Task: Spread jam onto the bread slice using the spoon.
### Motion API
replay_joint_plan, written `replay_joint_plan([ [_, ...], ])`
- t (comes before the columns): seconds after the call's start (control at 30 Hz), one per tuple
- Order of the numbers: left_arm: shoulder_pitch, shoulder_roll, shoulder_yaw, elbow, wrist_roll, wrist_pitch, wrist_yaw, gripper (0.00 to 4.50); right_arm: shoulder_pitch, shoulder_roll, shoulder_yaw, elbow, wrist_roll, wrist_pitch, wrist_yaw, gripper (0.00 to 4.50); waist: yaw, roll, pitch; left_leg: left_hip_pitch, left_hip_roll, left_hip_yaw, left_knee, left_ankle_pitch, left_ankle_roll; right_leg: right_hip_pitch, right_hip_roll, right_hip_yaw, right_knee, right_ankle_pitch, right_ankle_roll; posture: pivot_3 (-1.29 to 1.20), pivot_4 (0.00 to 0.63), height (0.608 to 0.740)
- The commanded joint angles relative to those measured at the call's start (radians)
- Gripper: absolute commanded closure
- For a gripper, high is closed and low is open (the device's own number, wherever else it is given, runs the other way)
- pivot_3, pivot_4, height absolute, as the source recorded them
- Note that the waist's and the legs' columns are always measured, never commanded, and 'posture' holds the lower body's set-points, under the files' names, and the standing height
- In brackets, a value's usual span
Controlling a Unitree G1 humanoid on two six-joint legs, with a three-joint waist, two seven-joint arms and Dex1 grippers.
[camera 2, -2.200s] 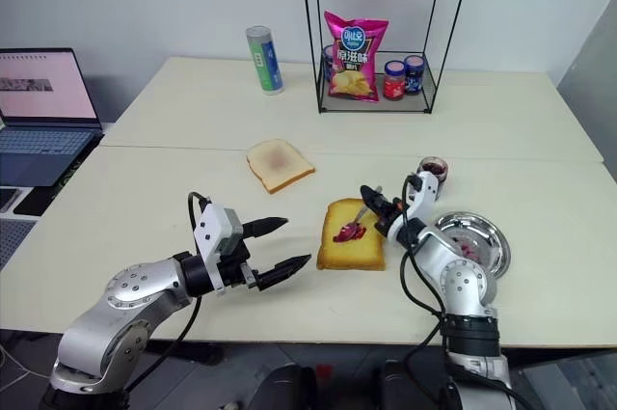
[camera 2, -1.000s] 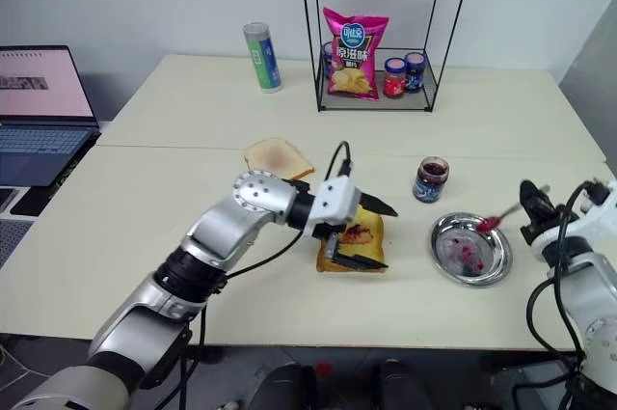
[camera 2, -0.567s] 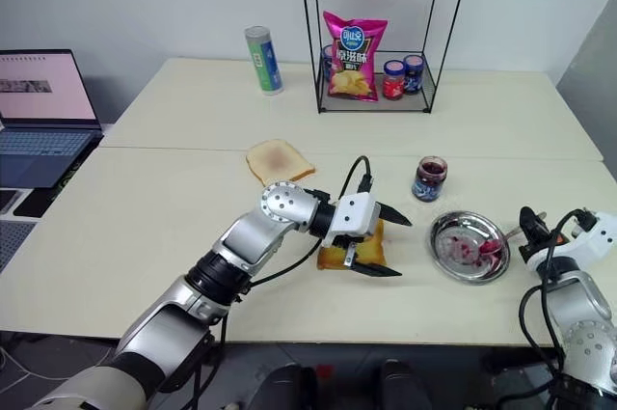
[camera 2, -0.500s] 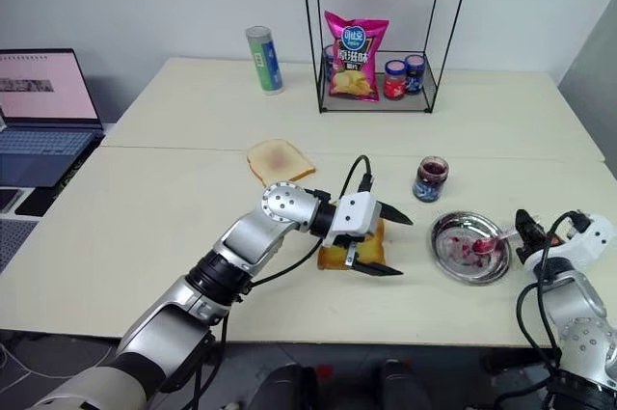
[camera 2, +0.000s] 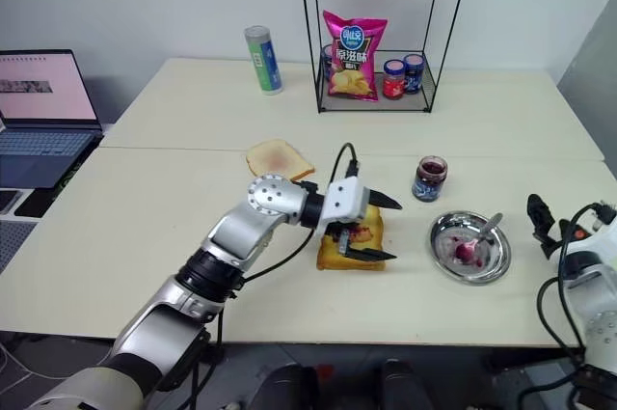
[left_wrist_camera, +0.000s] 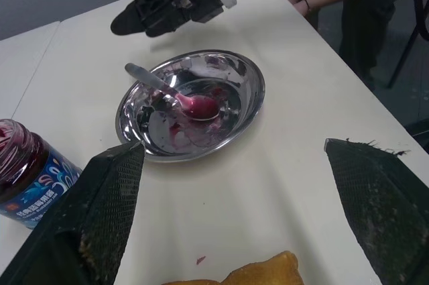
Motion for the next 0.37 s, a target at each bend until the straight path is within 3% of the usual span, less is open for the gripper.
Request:
replay_joint_plan([
  [0.03,0.008,0.183,0.185,-0.101,-0.088,0.157,-0.021,0.0,0.104,-0.37,0.098,-0.273,-0.03,0.134,0.358,0.01,-0.004,0.004,0.001,0.0,0.0,0.001,-0.001,0.0,0.0,-0.001,0.0,0.002,0.0,0.0,0.0,0.0,0.15,0.74],
  [0.1,0.04,0.298,0.244,-0.116,-0.097,0.192,-0.05,0.0,0.204,-0.542,0.129,-0.376,-0.041,0.168,0.569,0.01,-0.008,0.006,0.002,0.002,0.0,0.001,-0.002,0.0,0.0,-0.001,0.002,0.001,0.001,0.0,0.0,0.0,0.15,0.74],
  [0.17,0.076,0.376,0.281,-0.138,-0.116,0.228,-0.065,0.0,0.274,-0.63,0.117,-0.418,-0.054,0.171,0.693,0.01,-0.011,0.001,0.002,0.006,0.001,0.0,-0.003,0.0,0.0,0.001,0.003,0.0,0.002,-0.003,-0.004,0.0,0.15,0.74],
  [0.27,0.159,0.497,0.344,-0.165,-0.13,0.268,-0.085,0.0,0.29,-0.689,0.073,-0.427,-0.033,0.201,0.778,0.01,-0.006,-0.002,0.002,0.006,0.003,-0.005,-0.003,0.0,0.0,0.003,0.004,-0.005,0.002,-0.004,-0.007,0.0,0.15,0.74],
  [0.37,0.217,0.547,0.384,-0.188,-0.153,0.287,-0.082,0.0,0.251,-0.686,0.067,-0.4,-0.042,0.209,0.786,0.01,-0.003,-0.003,0.003,0.006,0.003,-0.004,-0.002,0.0,0.0,0.002,0.001,-0.004,0.003,-0.005,-0.007,0.0,0.15,0.74],
])
